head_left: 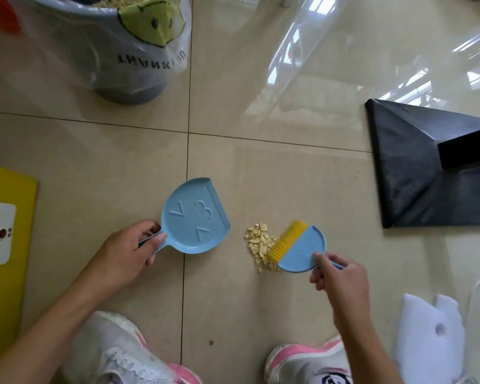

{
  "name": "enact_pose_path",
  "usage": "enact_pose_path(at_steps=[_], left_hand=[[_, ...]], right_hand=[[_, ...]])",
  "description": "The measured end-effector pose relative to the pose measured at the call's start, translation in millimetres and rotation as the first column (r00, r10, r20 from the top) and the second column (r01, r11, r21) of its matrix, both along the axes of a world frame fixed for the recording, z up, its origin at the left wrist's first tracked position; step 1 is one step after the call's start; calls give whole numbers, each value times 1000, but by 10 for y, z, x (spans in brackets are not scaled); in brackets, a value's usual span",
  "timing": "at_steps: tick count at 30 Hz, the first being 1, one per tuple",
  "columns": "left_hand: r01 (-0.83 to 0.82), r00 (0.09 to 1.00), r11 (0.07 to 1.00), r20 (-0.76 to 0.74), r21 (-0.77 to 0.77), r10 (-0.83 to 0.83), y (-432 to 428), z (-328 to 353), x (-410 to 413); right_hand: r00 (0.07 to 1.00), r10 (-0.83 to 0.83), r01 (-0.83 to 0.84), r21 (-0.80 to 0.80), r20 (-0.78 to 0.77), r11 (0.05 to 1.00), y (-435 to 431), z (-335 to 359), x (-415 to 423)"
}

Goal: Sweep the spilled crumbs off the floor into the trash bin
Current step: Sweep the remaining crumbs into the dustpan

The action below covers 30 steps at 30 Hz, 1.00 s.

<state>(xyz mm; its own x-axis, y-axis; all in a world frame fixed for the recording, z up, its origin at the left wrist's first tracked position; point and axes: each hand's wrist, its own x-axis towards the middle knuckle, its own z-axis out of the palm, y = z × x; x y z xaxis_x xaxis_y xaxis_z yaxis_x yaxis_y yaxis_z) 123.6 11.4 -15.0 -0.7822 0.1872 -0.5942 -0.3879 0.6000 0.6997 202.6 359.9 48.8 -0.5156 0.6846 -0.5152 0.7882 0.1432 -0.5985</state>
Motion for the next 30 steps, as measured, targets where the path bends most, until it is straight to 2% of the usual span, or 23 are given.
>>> enact_pose_path(at_steps=[2, 4, 7, 9, 15, 19, 25, 30], left_hand=[[129, 992, 989, 0, -66, -129, -19, 14, -119], [226, 974, 966, 13, -127, -227, 10, 24, -280], [381, 925, 903, 73, -199, -374, 174, 30, -534], [451, 893, 861, 102, -236, -439, 341, 46, -684], [573, 817, 759, 146, -309, -557, 844, 89, -886], [618, 782, 713, 164, -332, -601, 964, 67, -888], [627, 777, 715, 176, -310, -605, 929, 29, -861], [631, 776, 725, 212, -277, -594, 771, 49, -863]], right_hand=[[982, 147, -171, 221, 119, 960, 135, 175, -27], [913, 268, -374, 371, 307, 850, 205, 231, -71], [743, 303, -602, 400, 596, 691, 146, 92, -137], [679, 339, -668, 357, 652, 653, 5, -31, -177], [678, 443, -715, 390, 586, 580, -478, -161, -330], [645, 560, -758, 346, 520, 553, -821, -122, -455], [619, 690, -785, 334, 376, 522, -1213, 28, -487], [704, 647, -698, 450, 292, 557, -846, 176, -429]])
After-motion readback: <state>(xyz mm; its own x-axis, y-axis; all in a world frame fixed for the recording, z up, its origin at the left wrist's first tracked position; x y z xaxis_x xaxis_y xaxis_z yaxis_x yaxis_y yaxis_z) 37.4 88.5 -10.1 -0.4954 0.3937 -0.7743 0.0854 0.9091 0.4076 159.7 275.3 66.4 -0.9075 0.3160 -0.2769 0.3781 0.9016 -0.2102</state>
